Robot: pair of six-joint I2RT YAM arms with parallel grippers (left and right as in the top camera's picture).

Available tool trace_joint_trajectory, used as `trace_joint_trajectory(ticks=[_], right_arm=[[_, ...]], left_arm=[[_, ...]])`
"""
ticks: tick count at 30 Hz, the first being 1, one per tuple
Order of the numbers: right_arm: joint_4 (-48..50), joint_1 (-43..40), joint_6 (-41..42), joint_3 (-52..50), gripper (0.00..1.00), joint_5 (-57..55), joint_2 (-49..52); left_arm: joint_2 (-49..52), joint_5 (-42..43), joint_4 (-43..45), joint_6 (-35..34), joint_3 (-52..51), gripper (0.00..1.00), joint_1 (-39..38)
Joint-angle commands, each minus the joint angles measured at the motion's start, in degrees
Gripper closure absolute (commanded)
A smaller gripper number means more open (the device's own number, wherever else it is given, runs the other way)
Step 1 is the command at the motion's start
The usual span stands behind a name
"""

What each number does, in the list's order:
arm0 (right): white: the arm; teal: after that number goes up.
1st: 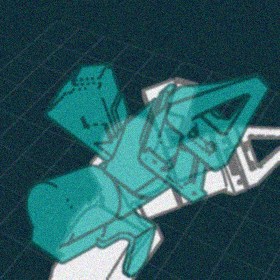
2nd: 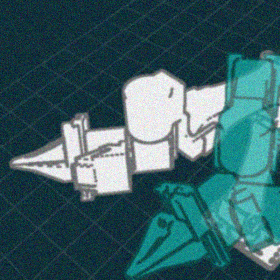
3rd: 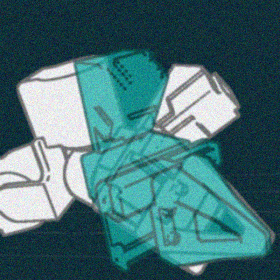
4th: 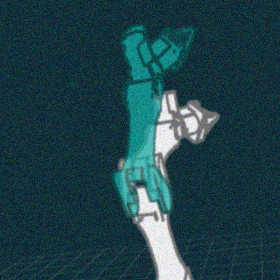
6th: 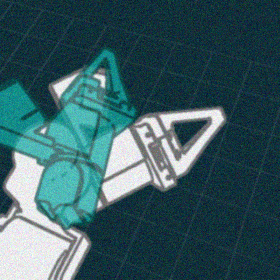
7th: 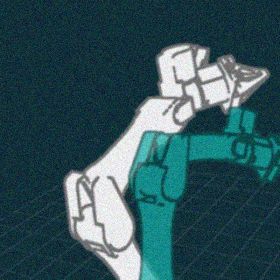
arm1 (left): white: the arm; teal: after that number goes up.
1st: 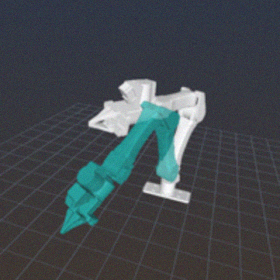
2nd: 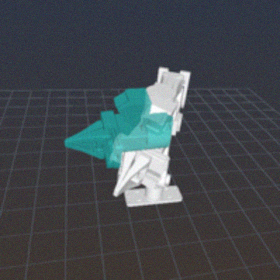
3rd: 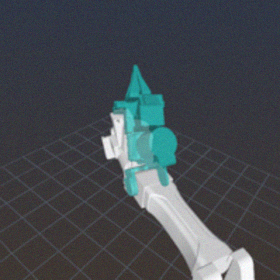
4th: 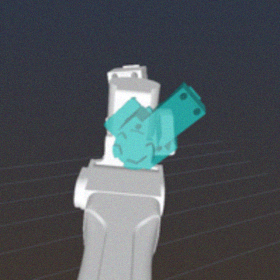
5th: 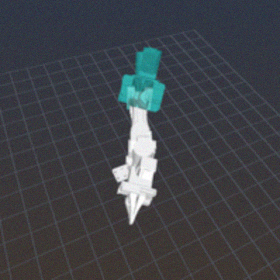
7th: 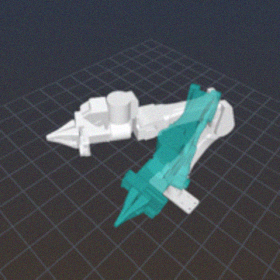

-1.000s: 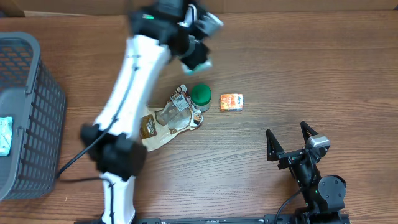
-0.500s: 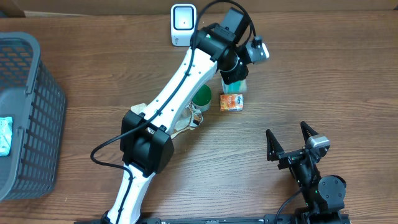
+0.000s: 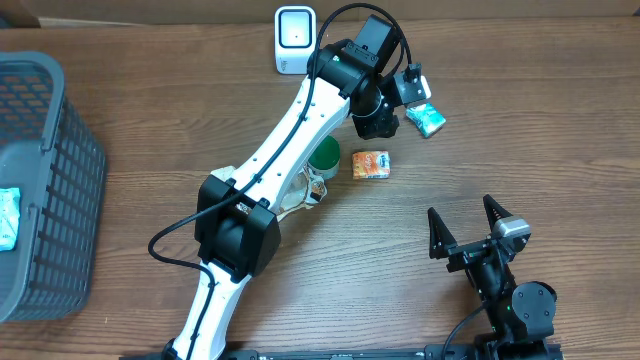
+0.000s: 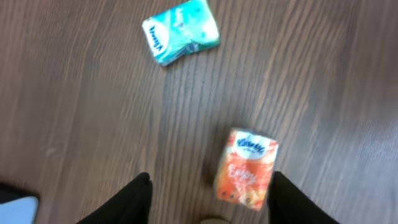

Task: Scan the item barcode
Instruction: 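Carry the light-green packet right of the scanner and release it, then move the left gripper back down into the basket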

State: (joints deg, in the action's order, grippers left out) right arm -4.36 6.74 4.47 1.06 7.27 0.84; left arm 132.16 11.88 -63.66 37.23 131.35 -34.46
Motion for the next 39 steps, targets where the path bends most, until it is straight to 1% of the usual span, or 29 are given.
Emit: trace_joint_trajectory(ticks=[1,2,3,7,8,11,13,14,18,21,23,26,29,31,34,36,39], right_arm=[[0.17,0.04,0.15,-0.59,0.0,0.11,-0.68],[0.17,0.04,0.15,-0.59,0.0,0.11,-0.68],[0.17,0.04,0.15,-0.59,0.0,0.11,-0.68],[0.17,0.04,0.15,-0.59,0.0,0.11,-0.68],[0.17,0.04,0.15,-0.59,0.0,0.11,-0.68],[0.17,0.04,0.15,-0.59,0.0,0.11,-0.68],[0.17,0.04,0.15,-0.59,0.0,0.11,-0.68],[0.17,0.04,0.15,-0.59,0.0,0.11,-0.68],[0.17,0.04,0.15,-0.59,0.0,0.11,-0.68],[0.17,0.04,0.15,-0.59,0.0,0.11,-0.68],[0.17,0.04,0.15,-0.59,0.0,0.11,-0.68],[0.17,0.04,0.15,-0.59,0.0,0.11,-0.68],[0.17,0.04,0.17,-0.59,0.0,0.11,-0.68],[0.17,0.04,0.15,-0.59,0.0,0.11,-0.68],[0.17,0.04,0.15,-0.59,0.0,0.11,-0.68],[0.17,0.04,0.15,-0.59,0.0,0.11,-0.68],[0.17,0.04,0.15,-0.59,0.0,0.11,-0.68]], left_arm=[[-2.86,-3.65,0.04,-0.57,0.24,0.62,0.42],[-4.11,-4.72,0.04,-2.4,0.42,0.66,0.52],[-5.33,-5.79,0.04,-4.81,0.55,0.67,0.72],[-11.39,-10.08,0.0,-15.82,0.74,0.65,1.79],[-14.21,-12.17,-0.2,-19.17,0.74,0.62,2.58],[-20.31,-17.07,-0.48,-24.06,0.74,0.57,4.98],[-24.04,-20.09,-0.87,-26.97,0.74,0.46,7.28],[-25.66,-21.38,-1.11,-28.48,0.74,0.42,8.55],[-32.44,-25.03,-3.48,-35.19,0.74,0.41,16.94],[-36.41,-25.42,-5.55,-40.72,0.74,0.4,26.58],[-37.99,-25.44,-6.95,-44.04,0.74,0.35,33.86],[-38.38,-25.4,-9.44,-49.09,0.74,0.24,44.63],[-36.54,-25.35,-13.66,-53.57,0.74,0.19,54.55],[-34.75,-25.09,-16.26,-54.86,0.7,0.19,59.69],[-31.19,-21.44,-18.88,-55.45,0.68,0.2,66.36],[-28.81,-21.0,-19.19,-55.45,0.63,0.23,69.48],[-24.79,-21.0,-19.19,-53.24,0.63,0.25,72.41]])
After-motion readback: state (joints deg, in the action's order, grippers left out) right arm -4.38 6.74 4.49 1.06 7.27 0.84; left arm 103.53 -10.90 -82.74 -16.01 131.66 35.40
